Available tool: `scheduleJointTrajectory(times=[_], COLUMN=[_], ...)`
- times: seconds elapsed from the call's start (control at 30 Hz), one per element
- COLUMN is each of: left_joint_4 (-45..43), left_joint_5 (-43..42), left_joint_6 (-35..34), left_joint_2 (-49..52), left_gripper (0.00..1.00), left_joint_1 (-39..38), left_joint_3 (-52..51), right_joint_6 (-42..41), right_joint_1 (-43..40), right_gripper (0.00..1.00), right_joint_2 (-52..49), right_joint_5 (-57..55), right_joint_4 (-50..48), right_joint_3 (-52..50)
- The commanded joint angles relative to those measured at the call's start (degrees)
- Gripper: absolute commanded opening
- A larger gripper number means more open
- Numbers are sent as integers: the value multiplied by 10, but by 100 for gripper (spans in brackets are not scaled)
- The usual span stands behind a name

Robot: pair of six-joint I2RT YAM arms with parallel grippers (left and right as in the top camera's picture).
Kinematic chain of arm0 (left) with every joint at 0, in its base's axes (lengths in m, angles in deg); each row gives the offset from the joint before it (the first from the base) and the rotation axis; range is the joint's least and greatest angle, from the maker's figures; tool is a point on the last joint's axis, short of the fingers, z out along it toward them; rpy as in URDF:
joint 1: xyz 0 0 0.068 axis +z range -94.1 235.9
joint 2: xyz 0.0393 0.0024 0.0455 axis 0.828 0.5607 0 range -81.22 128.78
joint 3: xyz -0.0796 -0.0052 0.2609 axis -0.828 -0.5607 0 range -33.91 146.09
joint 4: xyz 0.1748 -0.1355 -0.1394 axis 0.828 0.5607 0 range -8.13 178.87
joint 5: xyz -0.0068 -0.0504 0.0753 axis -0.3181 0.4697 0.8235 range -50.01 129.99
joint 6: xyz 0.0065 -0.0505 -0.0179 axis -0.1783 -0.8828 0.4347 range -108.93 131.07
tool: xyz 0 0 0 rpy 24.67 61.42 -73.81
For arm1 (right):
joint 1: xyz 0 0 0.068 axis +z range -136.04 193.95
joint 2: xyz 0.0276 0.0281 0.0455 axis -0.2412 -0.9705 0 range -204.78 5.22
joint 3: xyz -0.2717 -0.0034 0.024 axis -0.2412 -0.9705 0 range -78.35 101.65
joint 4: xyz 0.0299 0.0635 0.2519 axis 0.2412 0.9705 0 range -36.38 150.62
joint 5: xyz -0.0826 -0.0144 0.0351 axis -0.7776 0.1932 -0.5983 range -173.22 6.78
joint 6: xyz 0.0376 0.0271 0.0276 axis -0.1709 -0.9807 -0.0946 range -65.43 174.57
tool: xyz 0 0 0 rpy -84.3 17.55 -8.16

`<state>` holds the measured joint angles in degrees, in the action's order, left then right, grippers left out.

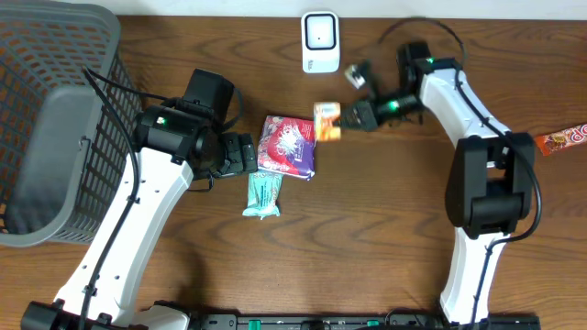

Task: Scan the item barcode
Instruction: 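Hold the Kleenex pack in front of the white scanner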

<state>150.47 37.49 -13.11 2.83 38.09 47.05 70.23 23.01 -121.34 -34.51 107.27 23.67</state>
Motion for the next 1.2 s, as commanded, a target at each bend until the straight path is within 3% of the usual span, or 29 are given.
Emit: scheduleJointTrajectory(times=[0.0,0.17,0.3,0.6,1.17], left_joint_4=[2,2,2,2,2], left_joint_5=[3,3,3,3,3], left_joint_6=[3,3,3,3,3], left_joint_2=[2,2,2,2,2], left_gripper=[98,98,98,98,98], left_joint_1=[-2,-2,-2,-2,-2], left_joint_3=[-3,-3,-3,-3,-3], right_joint_6=[-306,-347,-352,-354,-337], right_joint_1=[35,81,119,146,146], right_gripper=[1,1,1,1,1], right_joint_2=[-1,-1,-1,-33,-58], right_joint_5=[-286,-498,-642,-666,-667], right_joint_4=[-38,-118,-204,-297,-255], right_joint_3=[69,150,157,157,157])
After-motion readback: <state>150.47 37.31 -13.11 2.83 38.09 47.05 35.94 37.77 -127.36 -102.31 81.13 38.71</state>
